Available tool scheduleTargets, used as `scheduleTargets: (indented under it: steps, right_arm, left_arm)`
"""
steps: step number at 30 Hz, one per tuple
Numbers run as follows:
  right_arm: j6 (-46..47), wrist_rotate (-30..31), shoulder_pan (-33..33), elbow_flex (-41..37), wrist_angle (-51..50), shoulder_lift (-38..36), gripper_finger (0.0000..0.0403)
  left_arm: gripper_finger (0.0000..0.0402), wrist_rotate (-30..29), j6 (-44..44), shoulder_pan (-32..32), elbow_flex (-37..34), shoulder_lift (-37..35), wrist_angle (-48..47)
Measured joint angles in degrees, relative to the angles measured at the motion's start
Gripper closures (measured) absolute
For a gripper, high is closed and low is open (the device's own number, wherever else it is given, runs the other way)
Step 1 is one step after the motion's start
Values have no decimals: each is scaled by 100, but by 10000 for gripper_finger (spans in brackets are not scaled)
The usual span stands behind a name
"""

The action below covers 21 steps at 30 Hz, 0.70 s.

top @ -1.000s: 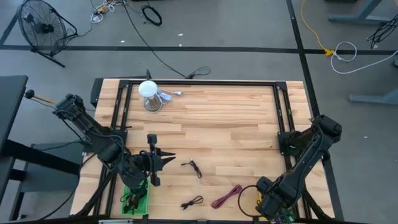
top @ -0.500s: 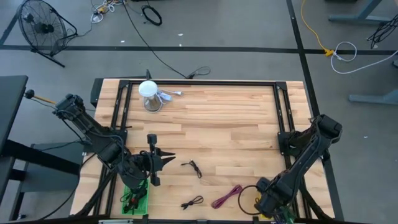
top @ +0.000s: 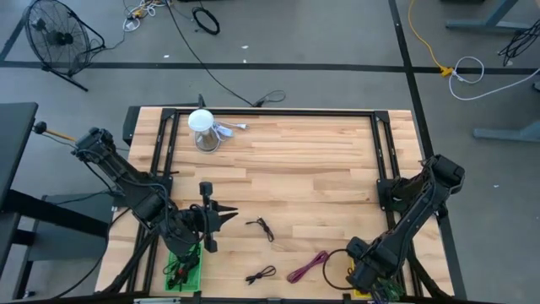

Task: Pick & Place USB Port
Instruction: Put the black green charger cable into the yellow bin, then put the black pink charger cable into the yellow bin

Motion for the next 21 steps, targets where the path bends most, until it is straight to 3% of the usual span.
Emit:
scheduleTargets:
  steps: [11, 21]
  right_arm:
    - [25, 55, 0, 0, 98, 0, 340]
    - [102, 246, 13, 0, 32, 0, 278]
  left_arm:
    - [349, 0, 4, -1, 0, 2, -1]
    - [349, -1, 7, -1, 0, 1, -3]
